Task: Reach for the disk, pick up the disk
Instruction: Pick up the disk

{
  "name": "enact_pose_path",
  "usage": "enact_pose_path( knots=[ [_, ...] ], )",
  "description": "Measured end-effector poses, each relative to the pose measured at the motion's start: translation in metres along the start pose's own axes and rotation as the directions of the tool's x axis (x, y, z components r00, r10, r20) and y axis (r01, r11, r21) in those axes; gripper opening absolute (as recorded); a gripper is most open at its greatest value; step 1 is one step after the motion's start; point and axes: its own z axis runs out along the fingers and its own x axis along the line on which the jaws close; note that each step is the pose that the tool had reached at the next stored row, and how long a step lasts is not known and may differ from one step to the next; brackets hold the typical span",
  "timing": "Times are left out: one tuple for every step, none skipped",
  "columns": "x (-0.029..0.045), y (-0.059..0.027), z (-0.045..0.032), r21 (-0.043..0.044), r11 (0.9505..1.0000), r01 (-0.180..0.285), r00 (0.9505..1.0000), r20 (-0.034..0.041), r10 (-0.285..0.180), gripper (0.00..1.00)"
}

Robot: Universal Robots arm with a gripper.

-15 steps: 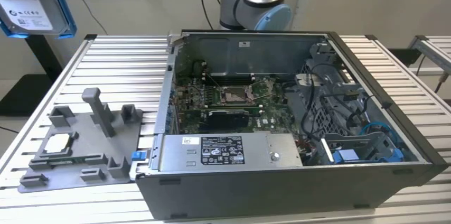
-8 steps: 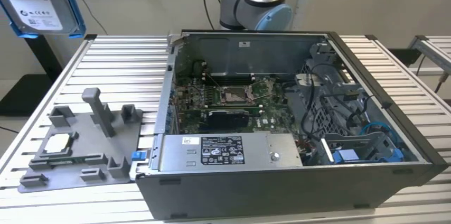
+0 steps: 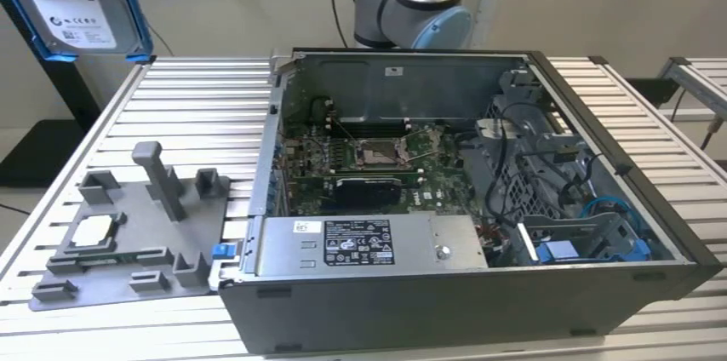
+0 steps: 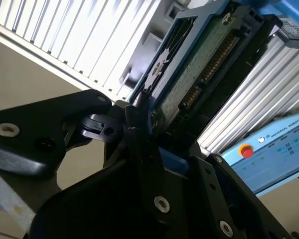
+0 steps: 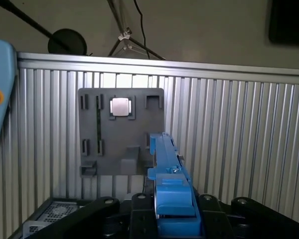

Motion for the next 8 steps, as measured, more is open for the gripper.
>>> enact_pose_path(
  knots=[
    [0.0,-0.002,0.0001,0.0,1.0,0.0,1.0,0.0,0.0,0.0],
    [0.0,-0.0039,0.0002,0.0001,1.0,0.0,1.0,0.0,0.0,0.0],
    [0.0,-0.0059,0.0003,0.0001,1.0,0.0,1.0,-0.0001,0.0,0.0],
    [0.0,-0.0078,0.0004,0.0001,1.0,0.0,1.0,-0.0001,0.0,0.0],
    [0.0,-0.0095,0.0005,0.0001,1.0,0.0,1.0,-0.0002,0.0,0.0],
    [0.0,-0.0112,0.0006,0.0002,1.0,0.0,1.0,-0.0002,0.0,0.0],
    [0.0,-0.013,0.0006,0.0002,1.0,0.0,1.0,-0.0002,0.0,0.0],
    [0.0,-0.0149,0.0007,0.0002,1.0,0.0,1.0,-0.0003,0.0,0.0]
  ],
)
